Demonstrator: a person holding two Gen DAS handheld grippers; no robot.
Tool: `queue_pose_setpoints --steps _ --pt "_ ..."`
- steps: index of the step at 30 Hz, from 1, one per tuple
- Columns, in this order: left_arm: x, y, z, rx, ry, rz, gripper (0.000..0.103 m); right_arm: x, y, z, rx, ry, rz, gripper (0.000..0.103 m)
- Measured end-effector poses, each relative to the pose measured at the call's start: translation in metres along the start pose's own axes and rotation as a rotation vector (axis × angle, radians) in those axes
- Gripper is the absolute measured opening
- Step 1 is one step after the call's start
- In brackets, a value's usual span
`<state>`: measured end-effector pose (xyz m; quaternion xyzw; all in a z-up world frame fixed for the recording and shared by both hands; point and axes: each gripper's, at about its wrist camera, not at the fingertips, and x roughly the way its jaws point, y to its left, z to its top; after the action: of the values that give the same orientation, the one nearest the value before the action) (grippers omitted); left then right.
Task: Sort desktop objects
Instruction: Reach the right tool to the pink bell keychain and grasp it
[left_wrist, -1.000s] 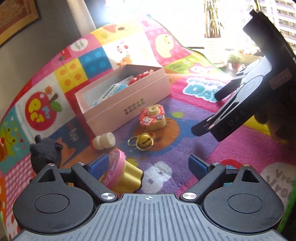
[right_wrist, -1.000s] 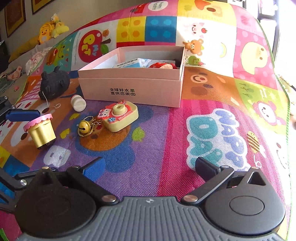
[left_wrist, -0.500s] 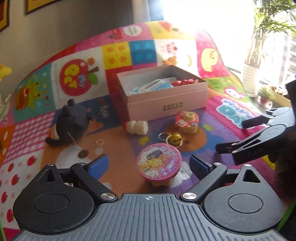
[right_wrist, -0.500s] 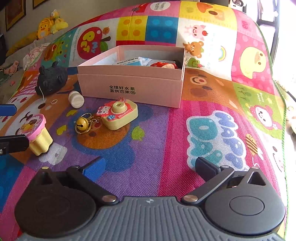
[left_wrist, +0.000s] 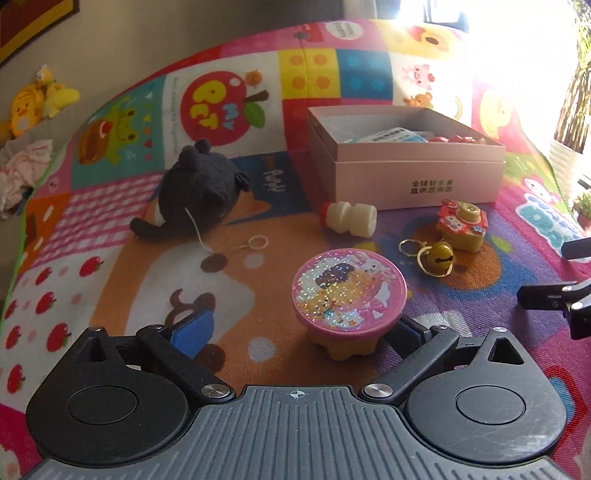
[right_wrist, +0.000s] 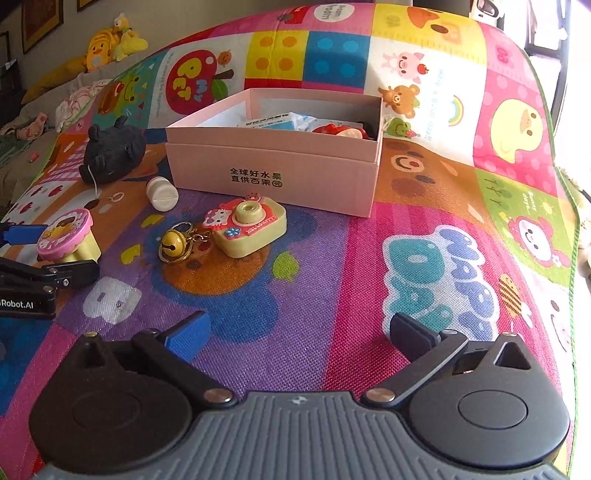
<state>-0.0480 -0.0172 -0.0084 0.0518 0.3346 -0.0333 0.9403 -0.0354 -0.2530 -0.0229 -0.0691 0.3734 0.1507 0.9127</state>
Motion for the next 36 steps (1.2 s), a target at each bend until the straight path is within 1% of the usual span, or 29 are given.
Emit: queue_pose_setpoints --steps 2,5,7,9,10,11,12,14,15,16,17,20,23,25,27,28,29,30,32,34,36 --pt "-0.001 0.003 -0.001 -0.017 -0.001 -0.015 0.102 0.003 0.004 0.01 -0.078 0.002 0.008 0.103" --pt "-0.001 0.002 -0.002 -0.016 -0.005 -0.022 0.102 0.008 0.0 0.029 -0.087 -0.024 0.013 0.103" --pt "0.0 0.001 -0.001 -0.017 0.002 -0.025 0.102 0.015 -0.005 0.046 -0.057 -0.011 0.053 0.103" --pt "0.002 0.002 -0.001 -0.026 0.015 -0.032 0.102 0.026 -0.012 0.063 0.026 0.024 0.125 0.103" --pt "0.003 0.003 -0.001 -0.034 0.02 -0.036 0.102 0.031 -0.014 0.068 0.063 0.031 0.151 0.103" --pt "0.004 0.005 -0.001 -0.044 0.025 -0.04 0.102 0.036 -0.014 0.073 0.088 0.032 0.159 0.102" --pt "0.004 0.006 -0.001 -0.053 0.029 -0.044 0.102 0.041 -0.011 0.077 0.095 0.026 0.149 0.1" --pt "0.005 0.008 0.0 -0.067 0.032 -0.049 0.102 0.05 -0.005 0.082 0.089 0.021 0.117 0.086" --pt "0.005 0.008 -0.001 -0.068 0.032 -0.05 0.102 0.055 -0.004 0.085 0.091 0.025 0.104 0.083" --pt "0.005 0.008 -0.001 -0.066 0.032 -0.049 0.102 0.059 -0.004 0.086 0.094 0.033 0.097 0.078" --pt "0.005 0.008 -0.001 -0.065 0.032 -0.047 0.102 0.062 -0.005 0.086 0.099 0.04 0.098 0.075" --pt "0.005 0.008 0.0 -0.067 0.033 -0.049 0.102 0.061 -0.013 0.084 0.112 0.043 0.082 0.072" --pt "0.005 0.008 0.0 -0.07 0.033 -0.052 0.103 0.05 -0.024 0.074 0.129 0.063 0.055 0.072" --pt "0.005 0.008 0.0 -0.069 0.033 -0.052 0.103 0.041 -0.031 0.064 0.139 0.084 0.056 0.072" --pt "0.006 0.008 0.0 -0.069 0.034 -0.051 0.103 0.03 -0.035 0.055 0.144 0.099 0.079 0.073" --pt "0.006 0.008 0.0 -0.068 0.035 -0.05 0.103 0.022 -0.036 0.049 0.134 0.106 0.114 0.074" --pt "0.006 0.007 0.0 -0.067 0.036 -0.05 0.103 0.014 -0.035 0.044 0.122 0.104 0.145 0.076" --pt "0.006 0.007 0.0 -0.067 0.036 -0.05 0.103 0.006 -0.033 0.039 0.104 0.09 0.158 0.078" --pt "0.006 0.007 0.0 -0.066 0.036 -0.049 0.103 -0.007 -0.027 0.031 0.048 0.051 0.145 0.087" --pt "0.006 0.007 0.0 -0.063 0.037 -0.047 0.103 -0.014 -0.022 0.026 -0.012 0.021 0.122 0.089" --pt "0.006 0.006 -0.001 -0.059 0.038 -0.043 0.103 -0.013 -0.019 0.023 -0.049 0.02 0.105 0.09"
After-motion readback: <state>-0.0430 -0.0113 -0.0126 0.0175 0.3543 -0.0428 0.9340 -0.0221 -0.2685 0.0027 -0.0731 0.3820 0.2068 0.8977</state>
